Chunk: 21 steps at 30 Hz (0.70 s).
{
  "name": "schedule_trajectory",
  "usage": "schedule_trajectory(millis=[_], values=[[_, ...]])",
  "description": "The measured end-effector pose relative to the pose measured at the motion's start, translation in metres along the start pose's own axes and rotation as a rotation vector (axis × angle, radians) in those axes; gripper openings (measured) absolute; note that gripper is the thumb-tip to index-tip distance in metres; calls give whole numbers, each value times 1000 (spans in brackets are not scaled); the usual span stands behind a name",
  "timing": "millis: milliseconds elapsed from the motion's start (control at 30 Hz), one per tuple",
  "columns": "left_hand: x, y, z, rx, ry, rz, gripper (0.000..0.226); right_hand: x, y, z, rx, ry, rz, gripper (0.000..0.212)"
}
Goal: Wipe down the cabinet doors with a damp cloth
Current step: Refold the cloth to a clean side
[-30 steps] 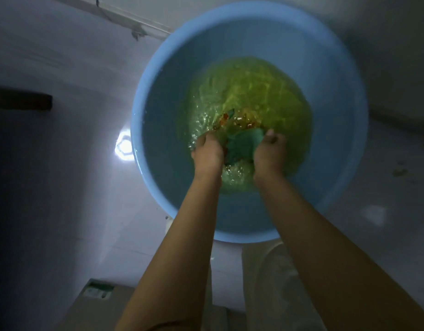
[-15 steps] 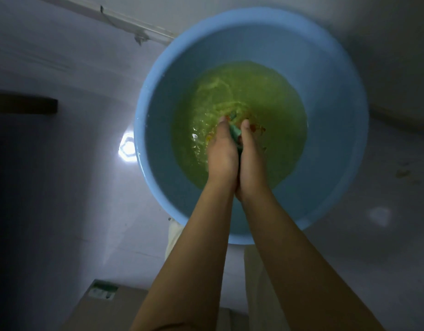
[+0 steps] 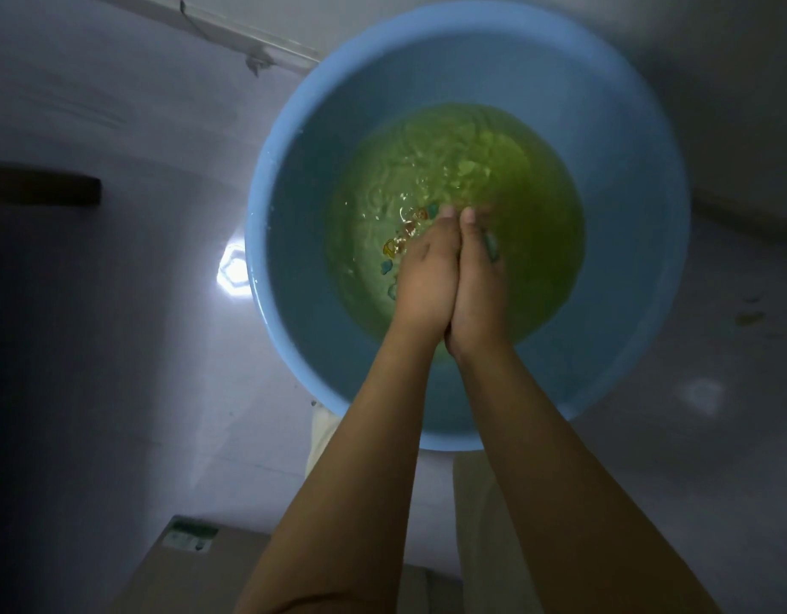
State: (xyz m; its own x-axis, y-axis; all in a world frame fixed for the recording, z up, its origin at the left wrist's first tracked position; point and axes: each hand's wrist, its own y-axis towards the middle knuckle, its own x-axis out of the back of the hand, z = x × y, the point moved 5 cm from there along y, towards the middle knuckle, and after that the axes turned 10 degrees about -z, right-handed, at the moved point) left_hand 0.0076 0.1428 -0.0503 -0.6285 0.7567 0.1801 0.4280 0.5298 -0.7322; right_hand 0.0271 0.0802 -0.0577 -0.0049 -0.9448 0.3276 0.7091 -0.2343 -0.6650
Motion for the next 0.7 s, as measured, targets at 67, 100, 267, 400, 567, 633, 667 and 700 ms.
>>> schedule_trajectory(millis=[67,100,267,400,567,633,667,700], values=[[-1,-1,-2,5,-39,-6,42,2,2,2,18,-51,-24,29],[-1,-2,-3,9,-50,-7,41,3,3,2,23,-77,-33,31],[7,-1,-2,-12,-24,-40,38,2,-4,3,6,-151,10,37],[13,-4,-7,-29,-56,-119,31,-3,-12,10,36,-146,72,43],[16,-3,-9,-29,-93,-184,42,-6,-15,13,32,-103,157,41],[18,-4,-8,-4,-150,-239,47,-9,-15,12,-4,-91,204,44],[18,-4,-7,2,-172,-259,49,-10,-15,12,-29,-73,229,47],[18,-5,-6,1,-185,-273,51,-11,-15,11,-51,-53,253,51]])
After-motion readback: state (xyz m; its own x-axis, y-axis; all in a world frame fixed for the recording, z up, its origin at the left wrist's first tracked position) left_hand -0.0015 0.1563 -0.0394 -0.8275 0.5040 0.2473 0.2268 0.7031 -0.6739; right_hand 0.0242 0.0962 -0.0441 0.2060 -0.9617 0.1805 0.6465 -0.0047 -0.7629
